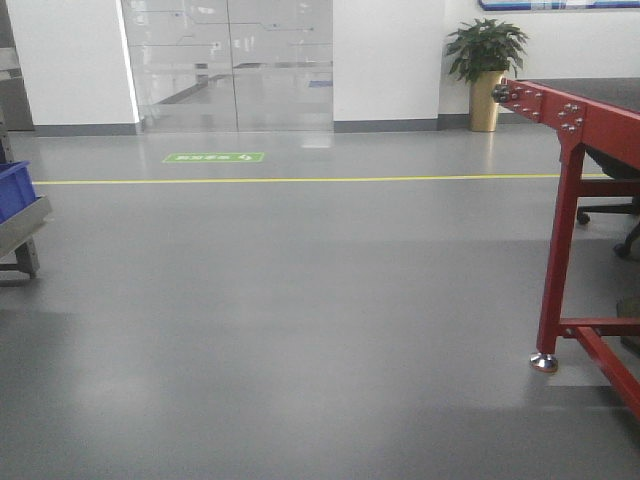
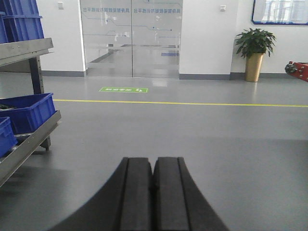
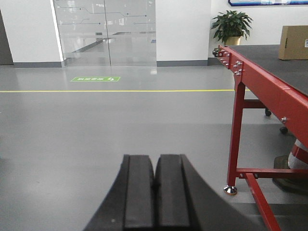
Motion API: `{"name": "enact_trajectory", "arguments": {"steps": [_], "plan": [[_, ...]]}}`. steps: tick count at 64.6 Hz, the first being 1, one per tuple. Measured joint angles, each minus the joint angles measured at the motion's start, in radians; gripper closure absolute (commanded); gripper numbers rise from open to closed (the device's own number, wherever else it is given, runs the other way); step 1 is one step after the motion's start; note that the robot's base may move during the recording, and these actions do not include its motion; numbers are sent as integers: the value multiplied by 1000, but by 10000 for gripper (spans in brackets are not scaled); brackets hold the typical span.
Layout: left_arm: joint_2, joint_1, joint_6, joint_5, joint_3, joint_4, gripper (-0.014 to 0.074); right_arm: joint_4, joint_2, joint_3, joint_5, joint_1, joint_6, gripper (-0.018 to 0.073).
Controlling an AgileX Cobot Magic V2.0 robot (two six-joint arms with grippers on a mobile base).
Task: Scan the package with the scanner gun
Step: 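Drive the base forward across the floor toward the red-framed table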
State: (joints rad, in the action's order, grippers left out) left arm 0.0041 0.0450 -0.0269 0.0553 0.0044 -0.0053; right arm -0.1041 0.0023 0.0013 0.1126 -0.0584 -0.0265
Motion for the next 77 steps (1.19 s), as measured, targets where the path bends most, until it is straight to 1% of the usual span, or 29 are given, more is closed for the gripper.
{"name": "enact_trajectory", "arguments": {"steps": [77], "plan": [[0, 0, 0, -4, 0, 0, 707, 0, 0, 0, 2, 0, 0, 711]]}}
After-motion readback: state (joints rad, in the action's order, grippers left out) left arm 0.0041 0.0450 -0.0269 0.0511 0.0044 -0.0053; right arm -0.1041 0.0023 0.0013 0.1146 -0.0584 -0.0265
